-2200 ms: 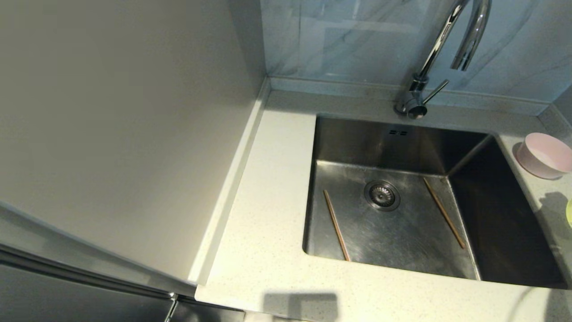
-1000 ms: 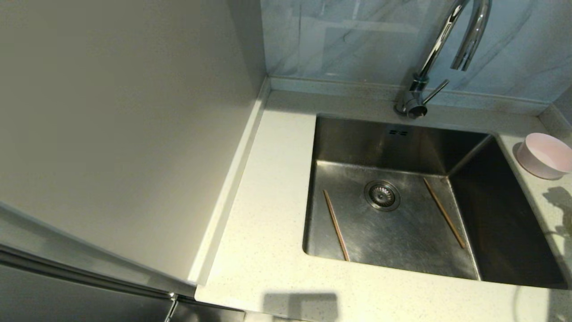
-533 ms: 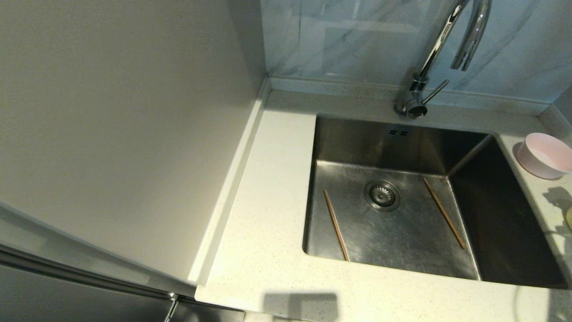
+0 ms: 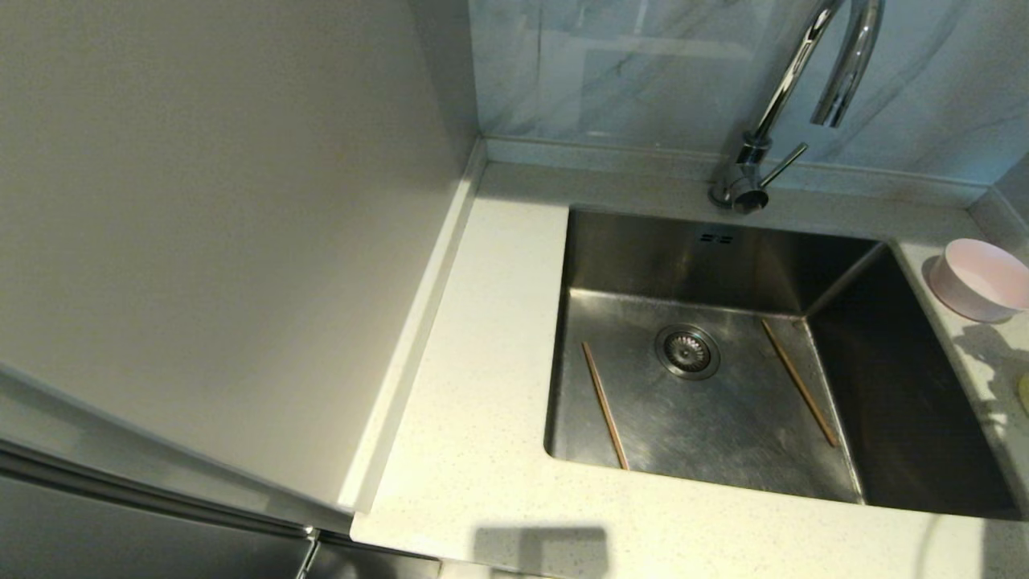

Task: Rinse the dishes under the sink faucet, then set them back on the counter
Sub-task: Put a bowl back to the table from the sink, then put the chopsticks back to the table from the sink

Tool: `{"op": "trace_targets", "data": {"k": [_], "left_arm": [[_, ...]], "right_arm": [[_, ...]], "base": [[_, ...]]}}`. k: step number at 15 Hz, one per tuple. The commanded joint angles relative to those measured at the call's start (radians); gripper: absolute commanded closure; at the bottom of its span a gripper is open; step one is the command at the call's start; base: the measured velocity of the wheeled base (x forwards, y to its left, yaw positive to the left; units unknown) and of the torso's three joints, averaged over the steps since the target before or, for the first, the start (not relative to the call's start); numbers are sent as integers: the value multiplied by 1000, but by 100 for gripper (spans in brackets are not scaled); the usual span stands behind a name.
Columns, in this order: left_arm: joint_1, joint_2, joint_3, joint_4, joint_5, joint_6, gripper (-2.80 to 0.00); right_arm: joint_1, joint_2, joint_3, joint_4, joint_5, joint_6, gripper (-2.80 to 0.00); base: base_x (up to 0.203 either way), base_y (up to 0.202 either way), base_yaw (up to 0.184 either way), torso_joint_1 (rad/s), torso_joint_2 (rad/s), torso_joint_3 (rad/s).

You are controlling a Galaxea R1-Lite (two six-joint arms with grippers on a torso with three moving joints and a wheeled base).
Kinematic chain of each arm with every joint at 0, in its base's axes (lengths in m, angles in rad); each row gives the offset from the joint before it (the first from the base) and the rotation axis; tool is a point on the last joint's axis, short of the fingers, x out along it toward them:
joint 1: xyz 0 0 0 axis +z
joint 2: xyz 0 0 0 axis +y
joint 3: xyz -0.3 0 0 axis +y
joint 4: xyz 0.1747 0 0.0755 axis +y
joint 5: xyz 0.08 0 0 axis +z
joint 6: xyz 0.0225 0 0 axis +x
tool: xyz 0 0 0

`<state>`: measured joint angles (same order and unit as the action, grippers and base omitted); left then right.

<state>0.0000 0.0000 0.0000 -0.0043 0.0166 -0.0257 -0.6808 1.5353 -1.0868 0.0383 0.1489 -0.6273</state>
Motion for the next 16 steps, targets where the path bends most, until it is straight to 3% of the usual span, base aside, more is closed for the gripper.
{"op": "trace_targets", "data": {"k": [1,2,6,10,16], "left_arm": [[0,-3,0,0,0,0,0],[0,-3,0,0,0,0,0],[0,-3,0,0,0,0,0],[0,-3,0,0,0,0,0],[0,-3,0,0,0,0,0]], "right_arm": [[64,-66,-4,21,7,-1,-280],[105,-84,-2,40,7,6,0],[316,-119,8,64,-6,43,0],[507,-39,31,103,-169,93,0],[545,237,-61,96,-223,116,0]], "base": [[0,0,0,0,0,0],[0,0,0,0,0,0],[0,0,0,0,0,0],[0,0,0,0,0,0],[0,0,0,0,0,0]]}}
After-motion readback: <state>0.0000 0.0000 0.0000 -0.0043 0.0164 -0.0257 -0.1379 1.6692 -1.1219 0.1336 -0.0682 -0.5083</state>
